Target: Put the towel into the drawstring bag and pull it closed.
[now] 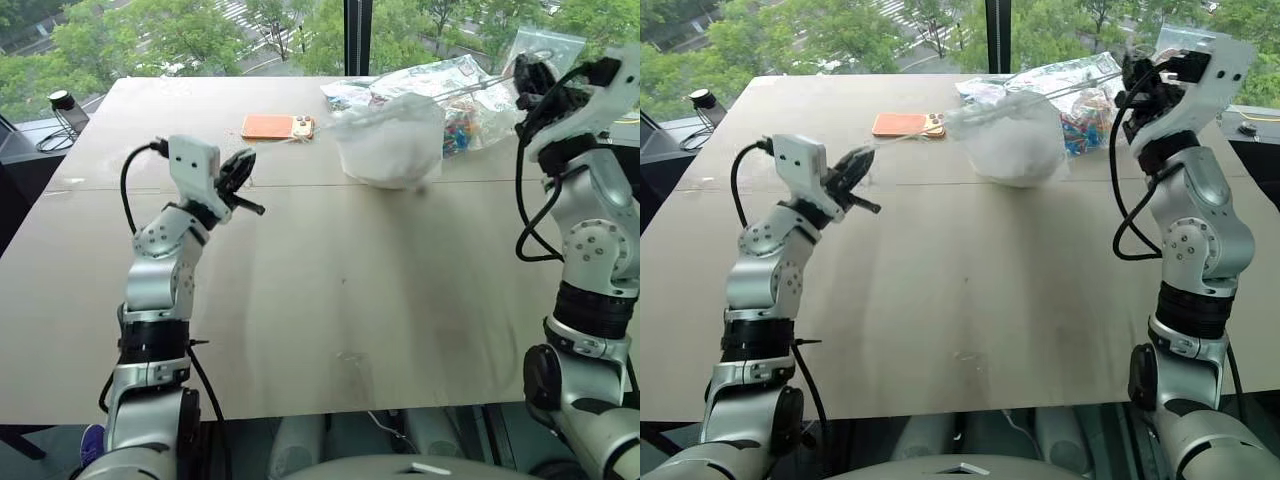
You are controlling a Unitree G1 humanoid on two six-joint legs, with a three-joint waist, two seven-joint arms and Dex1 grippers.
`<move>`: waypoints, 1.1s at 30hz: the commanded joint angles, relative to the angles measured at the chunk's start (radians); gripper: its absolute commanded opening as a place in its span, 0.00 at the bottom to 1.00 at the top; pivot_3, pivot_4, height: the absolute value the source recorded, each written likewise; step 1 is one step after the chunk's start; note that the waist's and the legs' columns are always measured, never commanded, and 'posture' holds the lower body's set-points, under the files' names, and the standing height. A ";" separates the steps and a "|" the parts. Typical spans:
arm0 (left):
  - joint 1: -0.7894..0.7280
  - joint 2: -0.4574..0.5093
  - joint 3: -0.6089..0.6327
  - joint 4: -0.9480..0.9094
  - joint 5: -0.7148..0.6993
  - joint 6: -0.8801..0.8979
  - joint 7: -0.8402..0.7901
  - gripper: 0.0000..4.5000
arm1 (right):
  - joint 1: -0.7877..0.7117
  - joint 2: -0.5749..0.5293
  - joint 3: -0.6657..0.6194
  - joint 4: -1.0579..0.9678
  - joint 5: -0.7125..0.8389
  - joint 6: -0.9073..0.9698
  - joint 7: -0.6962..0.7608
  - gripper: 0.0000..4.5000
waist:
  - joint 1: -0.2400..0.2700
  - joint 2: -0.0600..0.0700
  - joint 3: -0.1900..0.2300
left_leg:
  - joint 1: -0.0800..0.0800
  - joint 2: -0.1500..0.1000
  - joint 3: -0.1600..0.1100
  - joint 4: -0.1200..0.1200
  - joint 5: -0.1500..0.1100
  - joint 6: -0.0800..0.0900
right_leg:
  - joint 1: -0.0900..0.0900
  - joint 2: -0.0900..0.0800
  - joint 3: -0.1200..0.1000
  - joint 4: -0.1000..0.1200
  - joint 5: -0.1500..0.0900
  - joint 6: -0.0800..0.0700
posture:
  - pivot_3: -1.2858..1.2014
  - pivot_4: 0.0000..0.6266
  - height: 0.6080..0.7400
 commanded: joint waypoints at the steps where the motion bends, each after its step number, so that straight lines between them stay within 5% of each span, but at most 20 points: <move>1: 0.016 0.044 0.099 0.003 -0.008 0.015 0.048 0.01 | 0.032 -0.054 -0.122 -0.057 -0.011 -0.035 -0.054 0.00 | 0.002 0.000 0.000 | 0.000 0.000 0.000 0.000 0.000 0.000 | 0.000 0.000 0.000 0.000 0.000 0.000 | 0.52 0.24 0.95; 20: -0.013 0.079 0.145 0.053 -0.009 -0.016 0.122 0.01 | 0.084 -0.219 -0.216 -0.025 -0.007 -0.099 -0.051 0.00 | 0.002 0.000 0.000 | 0.000 0.000 0.001 0.000 0.000 0.000 | 0.000 0.000 0.000 -0.001 0.000 0.000 | 0.52 0.24 0.95; 29: 0.267 0.037 0.052 -0.134 -0.097 0.068 -0.015 0.01 | 0.525 -0.268 0.006 -0.282 0.172 0.090 0.264 0.00 | -0.001 0.000 0.000 | 0.001 0.000 0.002 -0.001 0.000 0.000 | 0.000 0.000 0.002 -0.002 0.000 0.000 | 0.52 0.24 0.95; 33: 0.367 -0.001 -0.006 -0.239 -0.144 0.112 -0.073 0.01 | 0.636 -0.253 0.118 -0.315 0.121 0.073 0.313 0.00 | 0.001 0.000 0.000 | 0.001 0.001 0.002 0.000 0.000 0.000 | 0.001 0.000 0.002 -0.001 0.000 0.000 | 0.52 0.24 0.95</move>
